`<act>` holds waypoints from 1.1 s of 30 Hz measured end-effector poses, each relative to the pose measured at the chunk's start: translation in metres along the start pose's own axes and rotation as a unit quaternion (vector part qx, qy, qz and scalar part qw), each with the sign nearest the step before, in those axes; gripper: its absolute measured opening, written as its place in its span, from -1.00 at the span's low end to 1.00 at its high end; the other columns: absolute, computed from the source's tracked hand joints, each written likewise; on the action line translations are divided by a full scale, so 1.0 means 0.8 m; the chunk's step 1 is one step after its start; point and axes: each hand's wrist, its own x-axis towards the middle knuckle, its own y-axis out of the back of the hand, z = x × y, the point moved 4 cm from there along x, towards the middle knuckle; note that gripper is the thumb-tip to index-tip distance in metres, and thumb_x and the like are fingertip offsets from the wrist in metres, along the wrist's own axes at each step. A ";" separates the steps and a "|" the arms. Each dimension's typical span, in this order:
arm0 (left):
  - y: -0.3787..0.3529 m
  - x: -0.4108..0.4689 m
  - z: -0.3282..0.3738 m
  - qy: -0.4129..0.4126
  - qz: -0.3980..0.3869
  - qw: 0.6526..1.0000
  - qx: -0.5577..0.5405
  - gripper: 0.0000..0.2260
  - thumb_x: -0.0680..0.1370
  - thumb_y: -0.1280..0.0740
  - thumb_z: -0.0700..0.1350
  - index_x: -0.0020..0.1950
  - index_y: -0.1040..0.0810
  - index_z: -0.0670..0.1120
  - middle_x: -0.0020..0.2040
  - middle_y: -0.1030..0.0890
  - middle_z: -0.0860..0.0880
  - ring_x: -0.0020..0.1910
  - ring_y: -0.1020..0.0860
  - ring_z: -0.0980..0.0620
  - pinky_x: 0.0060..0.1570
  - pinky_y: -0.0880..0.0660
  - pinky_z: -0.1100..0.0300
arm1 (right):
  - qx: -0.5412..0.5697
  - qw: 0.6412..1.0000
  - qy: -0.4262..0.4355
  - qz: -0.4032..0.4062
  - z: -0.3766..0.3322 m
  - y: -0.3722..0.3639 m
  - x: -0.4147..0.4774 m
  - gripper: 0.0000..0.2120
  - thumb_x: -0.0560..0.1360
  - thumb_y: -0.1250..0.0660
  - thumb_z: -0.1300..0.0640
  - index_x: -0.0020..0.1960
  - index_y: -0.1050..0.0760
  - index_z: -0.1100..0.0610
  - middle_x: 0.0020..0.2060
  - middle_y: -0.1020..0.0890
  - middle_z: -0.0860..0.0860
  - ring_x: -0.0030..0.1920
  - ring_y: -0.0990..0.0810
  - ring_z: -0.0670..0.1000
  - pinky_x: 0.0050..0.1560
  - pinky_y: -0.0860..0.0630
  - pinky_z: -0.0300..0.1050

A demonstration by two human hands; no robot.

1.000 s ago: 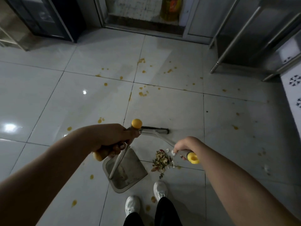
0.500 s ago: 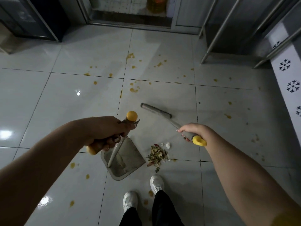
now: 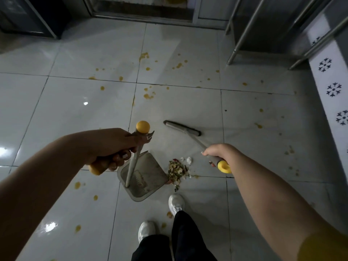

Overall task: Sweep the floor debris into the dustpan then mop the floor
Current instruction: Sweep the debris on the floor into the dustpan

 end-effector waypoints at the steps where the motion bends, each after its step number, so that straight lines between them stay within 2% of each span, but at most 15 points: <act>1: -0.003 -0.003 -0.002 -0.004 -0.005 1.000 0.006 -0.62 0.48 -0.28 0.17 -0.24 -0.38 -0.15 -0.55 -0.32 0.02 -0.62 -0.26 0.13 -0.60 -0.29 0.31 | 0.001 1.000 0.000 -0.005 0.007 -0.009 -0.009 -0.51 0.57 -0.23 0.00 0.42 -0.23 0.17 -0.26 -0.55 0.13 -0.40 -0.53 0.00 -0.37 -0.47 -0.15; 5: -0.008 -0.020 -0.018 -0.027 -0.007 0.999 0.025 -0.62 0.49 -0.28 0.17 -0.25 -0.37 -0.15 -0.55 -0.31 0.01 -0.62 -0.25 0.12 -0.62 -0.27 0.30 | -0.008 1.000 -0.020 -0.013 0.054 -0.056 -0.045 -0.52 0.57 -0.25 0.01 0.41 -0.24 0.18 -0.21 -0.53 0.12 -0.42 -0.52 -0.01 -0.45 -0.48 -0.19; 8: -0.002 -0.035 -0.040 -0.036 -0.001 0.999 0.018 -0.63 0.50 -0.28 0.15 -0.24 -0.39 -0.15 -0.56 -0.33 0.01 -0.64 -0.26 0.13 -0.64 -0.28 0.29 | 0.014 0.999 -0.023 -0.018 0.084 -0.092 -0.063 -0.50 0.53 -0.30 0.02 0.39 -0.29 0.19 -0.13 -0.56 0.14 -0.37 -0.53 0.00 -0.33 -0.51 -0.14; 12: 0.012 -0.055 -0.075 -0.038 0.011 0.999 0.002 -0.63 0.49 -0.30 0.15 -0.27 -0.39 -0.14 -0.57 -0.34 0.01 -0.67 -0.26 0.14 -0.67 -0.26 0.30 | 0.046 0.998 0.036 -0.007 0.075 -0.129 -0.089 -0.63 0.52 -0.32 0.04 0.22 -0.39 0.23 -0.28 -0.56 0.13 -0.46 -0.53 -0.01 -0.44 -0.47 -0.19; 16: 0.013 -0.068 -0.101 -0.039 0.005 0.999 -0.012 -0.62 0.48 -0.30 0.17 -0.28 -0.39 -0.14 -0.57 -0.34 0.01 -0.67 -0.25 0.15 -0.68 -0.25 0.31 | 0.035 0.998 0.051 0.018 0.041 -0.162 -0.099 -0.69 0.53 -0.30 0.04 0.16 -0.36 0.21 -0.29 -0.56 0.16 -0.48 -0.55 0.02 -0.50 -0.47 -0.23; 18: 0.011 -0.073 -0.111 -0.044 0.000 0.999 -0.004 -0.63 0.48 -0.29 0.16 -0.27 -0.38 -0.14 -0.56 -0.34 0.01 -0.66 -0.25 0.15 -0.67 -0.26 0.31 | 0.045 0.996 0.069 0.024 0.020 -0.176 -0.098 -0.68 0.53 -0.30 0.06 0.16 -0.37 0.24 -0.20 -0.56 0.18 -0.32 -0.60 0.10 -0.32 -0.56 -0.12; 20: 0.010 -0.076 -0.119 -0.052 -0.005 0.999 0.003 -0.63 0.49 -0.28 0.15 -0.27 -0.38 -0.14 -0.55 -0.33 0.01 -0.65 -0.25 0.15 -0.65 -0.26 0.30 | 0.034 0.995 0.089 0.033 0.000 -0.186 -0.090 -0.64 0.52 -0.32 0.05 0.18 -0.41 0.27 -0.05 -0.54 0.20 -0.05 -0.59 0.17 0.02 -0.54 0.01; 21: 0.011 -0.076 -0.121 -0.056 -0.005 0.998 0.003 -0.63 0.49 -0.28 0.15 -0.28 -0.37 -0.14 -0.55 -0.32 0.01 -0.65 -0.24 0.14 -0.65 -0.26 0.30 | 0.033 0.994 0.096 0.038 -0.010 -0.190 -0.085 -0.63 0.51 -0.32 0.06 0.19 -0.42 0.28 -0.03 -0.53 0.20 0.00 -0.58 0.18 0.08 -0.52 0.02; 23: 0.010 -0.079 -0.123 -0.062 -0.007 0.998 -0.002 -0.62 0.48 -0.28 0.15 -0.32 -0.35 -0.13 -0.55 -0.31 0.01 -0.65 -0.23 0.14 -0.64 -0.26 0.33 | 0.017 0.994 0.101 0.044 -0.020 -0.199 -0.079 -0.59 0.53 -0.30 0.06 0.26 -0.43 0.30 0.01 -0.54 0.20 -0.04 -0.55 0.14 -0.02 -0.52 -0.04; 25: 0.011 -0.079 -0.124 -0.068 -0.006 0.998 -0.009 -0.62 0.48 -0.28 0.16 -0.32 -0.35 -0.12 -0.55 -0.30 0.01 -0.65 -0.23 0.14 -0.64 -0.26 0.34 | -0.009 0.994 0.094 0.060 -0.025 -0.205 -0.070 -0.57 0.58 -0.22 0.06 0.37 -0.37 0.26 0.04 -0.53 0.17 -0.11 -0.46 0.08 -0.26 -0.38 -0.22; 26: 0.012 -0.079 -0.123 -0.069 -0.003 0.998 -0.013 -0.62 0.48 -0.28 0.16 -0.31 -0.36 -0.12 -0.55 -0.30 0.01 -0.65 -0.23 0.14 -0.64 -0.26 0.33 | -0.022 0.994 0.083 0.067 -0.023 -0.207 -0.069 -0.58 0.59 -0.18 0.08 0.40 -0.33 0.25 0.02 -0.52 0.16 -0.19 -0.47 0.08 -0.34 -0.30 -0.27; 27: 0.013 -0.079 -0.122 -0.068 0.000 0.998 -0.013 -0.63 0.49 -0.28 0.16 -0.30 -0.36 -0.12 -0.55 -0.30 0.01 -0.65 -0.23 0.14 -0.65 -0.26 0.33 | -0.046 0.995 0.064 0.061 -0.016 -0.210 -0.064 -0.57 0.60 -0.15 0.10 0.42 -0.29 0.23 0.03 -0.51 0.18 -0.28 -0.49 0.07 -0.38 -0.31 -0.27; 29: 0.010 -0.077 -0.118 -0.063 -0.006 0.998 -0.005 -0.63 0.49 -0.27 0.15 -0.30 -0.36 -0.12 -0.55 -0.30 0.01 -0.65 -0.23 0.14 -0.64 -0.25 0.33 | -0.093 0.995 0.019 0.040 0.007 -0.215 -0.065 -0.54 0.59 -0.19 0.10 0.44 -0.25 0.22 0.03 -0.51 0.21 -0.37 -0.51 0.06 -0.40 -0.46 -0.18; 30: 0.008 -0.077 -0.114 -0.063 -0.012 0.998 0.001 -0.62 0.49 -0.28 0.16 -0.30 -0.36 -0.12 -0.55 -0.30 0.01 -0.65 -0.23 0.13 -0.64 -0.25 0.33 | -0.106 0.993 -0.003 0.043 0.023 -0.212 -0.068 -0.54 0.58 -0.22 0.08 0.42 -0.27 0.23 -0.05 -0.53 0.19 -0.37 -0.52 0.05 -0.38 -0.50 -0.14; 33: -0.004 -0.076 -0.102 -0.065 -0.024 0.997 0.031 -0.62 0.48 -0.29 0.17 -0.28 -0.38 -0.13 -0.55 -0.31 0.02 -0.64 -0.25 0.14 -0.63 -0.27 0.32 | -0.155 0.985 -0.035 0.071 0.073 -0.185 -0.081 -0.58 0.55 -0.23 0.00 0.33 -0.37 0.19 -0.22 -0.50 0.09 -0.29 -0.54 0.03 -0.22 -0.48 -0.13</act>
